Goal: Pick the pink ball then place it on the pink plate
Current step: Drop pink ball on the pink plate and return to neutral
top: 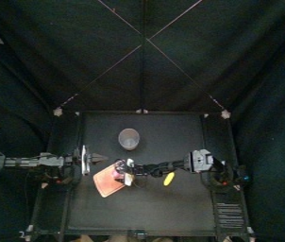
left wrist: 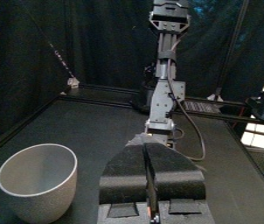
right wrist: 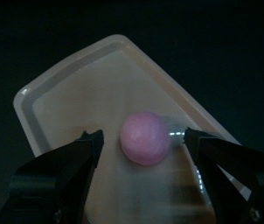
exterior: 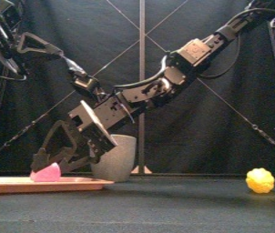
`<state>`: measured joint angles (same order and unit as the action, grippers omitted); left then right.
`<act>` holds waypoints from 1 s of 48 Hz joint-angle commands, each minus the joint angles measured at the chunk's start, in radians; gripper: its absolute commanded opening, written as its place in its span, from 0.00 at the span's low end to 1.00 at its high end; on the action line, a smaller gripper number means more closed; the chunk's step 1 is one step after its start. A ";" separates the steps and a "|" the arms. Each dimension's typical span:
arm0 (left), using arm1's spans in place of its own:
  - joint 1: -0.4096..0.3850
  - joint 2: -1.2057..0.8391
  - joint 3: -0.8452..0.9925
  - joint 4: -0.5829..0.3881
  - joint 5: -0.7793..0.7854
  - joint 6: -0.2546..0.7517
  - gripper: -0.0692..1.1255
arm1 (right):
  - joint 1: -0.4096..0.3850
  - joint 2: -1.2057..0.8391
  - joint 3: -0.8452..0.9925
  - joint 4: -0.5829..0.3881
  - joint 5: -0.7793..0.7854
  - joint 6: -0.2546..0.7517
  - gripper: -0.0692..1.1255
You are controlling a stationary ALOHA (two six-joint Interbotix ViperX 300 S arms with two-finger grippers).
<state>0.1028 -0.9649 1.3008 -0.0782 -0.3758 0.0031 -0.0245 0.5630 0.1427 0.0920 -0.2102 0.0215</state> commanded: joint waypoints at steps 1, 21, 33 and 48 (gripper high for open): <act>0.002 0.005 -0.012 0.003 -0.009 0.000 0.09 | -0.020 -0.124 0.072 0.002 -0.103 -0.003 0.92; -0.003 0.005 0.023 -0.002 -0.009 -0.003 0.09 | -0.066 -0.480 0.497 0.005 -0.376 -0.005 0.92; -0.002 0.005 0.025 0.000 -0.009 -0.002 0.09 | -0.130 -0.747 0.729 -0.008 -0.383 -0.009 0.92; -0.002 0.005 0.038 -0.002 -0.009 -0.002 0.09 | -0.202 -1.074 0.962 0.005 -0.383 -0.003 0.92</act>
<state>0.1012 -0.9649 1.3468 -0.0782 -0.3743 0.0000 -0.2117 -0.4249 1.0738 0.0951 -0.5860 0.0153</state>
